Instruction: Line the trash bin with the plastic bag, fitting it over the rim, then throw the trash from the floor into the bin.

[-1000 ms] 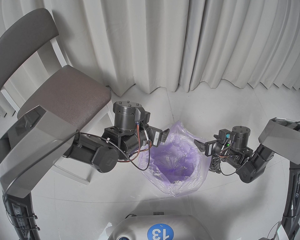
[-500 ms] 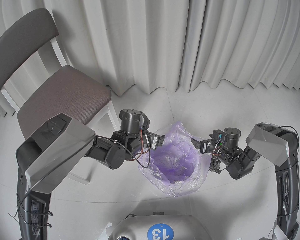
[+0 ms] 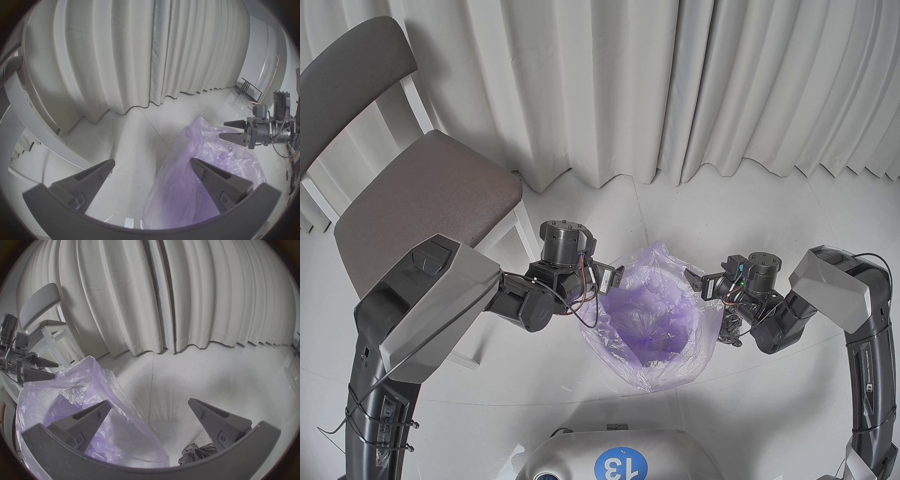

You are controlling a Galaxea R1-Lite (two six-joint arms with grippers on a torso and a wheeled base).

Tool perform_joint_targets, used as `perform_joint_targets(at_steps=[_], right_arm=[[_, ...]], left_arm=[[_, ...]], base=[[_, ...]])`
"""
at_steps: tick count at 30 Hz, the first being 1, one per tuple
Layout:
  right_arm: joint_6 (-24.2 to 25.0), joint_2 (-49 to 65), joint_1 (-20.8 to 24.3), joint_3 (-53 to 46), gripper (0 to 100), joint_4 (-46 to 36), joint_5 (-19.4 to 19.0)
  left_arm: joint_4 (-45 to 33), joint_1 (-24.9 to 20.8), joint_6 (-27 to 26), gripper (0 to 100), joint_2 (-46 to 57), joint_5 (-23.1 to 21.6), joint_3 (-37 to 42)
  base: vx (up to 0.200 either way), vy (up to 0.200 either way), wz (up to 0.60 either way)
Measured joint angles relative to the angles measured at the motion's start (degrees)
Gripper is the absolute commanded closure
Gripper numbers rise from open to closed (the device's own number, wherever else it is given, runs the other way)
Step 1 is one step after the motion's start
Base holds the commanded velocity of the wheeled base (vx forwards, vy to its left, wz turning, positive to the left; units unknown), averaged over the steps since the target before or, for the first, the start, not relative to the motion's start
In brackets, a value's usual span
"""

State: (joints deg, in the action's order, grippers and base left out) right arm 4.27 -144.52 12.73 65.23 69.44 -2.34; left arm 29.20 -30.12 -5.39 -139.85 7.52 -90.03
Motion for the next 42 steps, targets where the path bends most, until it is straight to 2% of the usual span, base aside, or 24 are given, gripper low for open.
perform_joint_targets(at_steps=[19, 42], right_arm=[[0.02, -3.66, -0.44, 2.71, 0, 0.22, 0.21], [-0.20, -8.84, -4.44, 3.69, 0, -0.22, -0.09]], left_arm=[[-1.63, 2.51, 0.11, 0, -5.35, 2.29, -8.59], [-5.50, 2.71, -0.11, 0, -8.17, 2.66, -10.25]], base=[[0.000, 0.000, 0.00], [0.000, 0.000, 0.00]])
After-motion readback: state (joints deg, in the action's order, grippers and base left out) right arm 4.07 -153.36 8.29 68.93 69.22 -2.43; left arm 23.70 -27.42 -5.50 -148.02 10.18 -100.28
